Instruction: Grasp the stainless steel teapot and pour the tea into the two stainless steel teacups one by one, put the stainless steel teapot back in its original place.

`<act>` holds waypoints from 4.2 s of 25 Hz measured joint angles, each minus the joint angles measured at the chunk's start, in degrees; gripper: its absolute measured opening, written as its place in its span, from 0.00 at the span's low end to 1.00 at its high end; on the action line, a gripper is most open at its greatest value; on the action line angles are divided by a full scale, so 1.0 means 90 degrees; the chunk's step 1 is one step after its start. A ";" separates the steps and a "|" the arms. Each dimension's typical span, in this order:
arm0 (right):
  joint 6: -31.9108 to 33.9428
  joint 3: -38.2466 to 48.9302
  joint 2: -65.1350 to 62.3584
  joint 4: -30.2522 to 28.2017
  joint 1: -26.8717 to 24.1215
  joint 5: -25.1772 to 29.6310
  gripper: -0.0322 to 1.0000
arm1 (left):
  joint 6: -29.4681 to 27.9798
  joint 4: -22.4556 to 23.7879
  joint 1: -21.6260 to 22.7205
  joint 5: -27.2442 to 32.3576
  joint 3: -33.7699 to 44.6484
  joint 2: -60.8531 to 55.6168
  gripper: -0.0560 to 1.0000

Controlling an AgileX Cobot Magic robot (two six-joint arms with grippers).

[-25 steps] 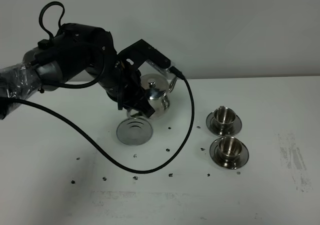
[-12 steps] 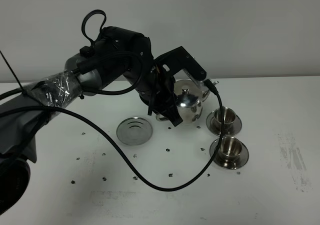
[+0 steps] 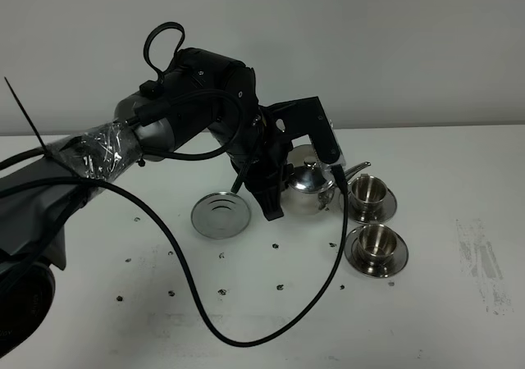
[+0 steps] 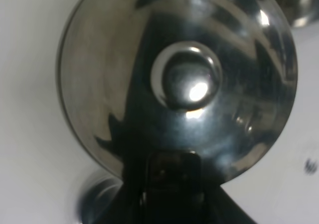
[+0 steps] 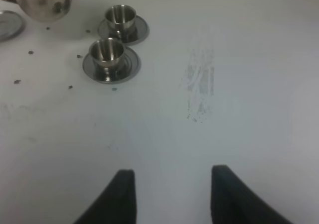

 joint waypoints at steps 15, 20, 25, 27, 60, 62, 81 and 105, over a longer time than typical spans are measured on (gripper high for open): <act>0.0000 0.0000 0.0000 0.0000 0.0000 0.0000 0.36 | 0.1679 0.0153 -0.0007 -0.0407 0.0000 0.0118 0.26; 0.0000 0.0000 0.0000 0.0000 0.0000 0.0000 0.36 | 0.2151 0.0151 -0.0087 -0.0417 0.0000 0.0180 0.26; 0.0000 0.0000 0.0000 0.0000 0.0000 0.0000 0.36 | 0.2229 0.0233 -0.0189 -0.0430 0.0000 0.0180 0.26; 0.0000 0.0000 0.0000 0.0000 0.0000 0.0000 0.36 | 0.2229 0.0440 -0.0241 -0.0424 0.0000 0.0180 0.26; 0.0018 0.0000 0.0000 0.0000 0.0000 0.0000 0.36 | 0.2461 0.2150 -0.0787 -0.0759 0.0000 0.0429 0.26; 0.0018 0.0000 0.0000 0.0000 0.0000 0.0000 0.36 | 0.2461 0.2214 -0.0801 -0.0774 0.0000 0.0429 0.26; 0.0023 0.0000 0.0000 0.0000 0.0000 0.0000 0.36 | 0.2461 0.2766 -0.0842 -0.1058 0.0000 0.0429 0.26; 0.0023 0.0000 0.0000 0.0000 0.0000 0.0000 0.36 | 0.2625 0.2923 -0.0916 -0.1227 0.0000 0.0441 0.26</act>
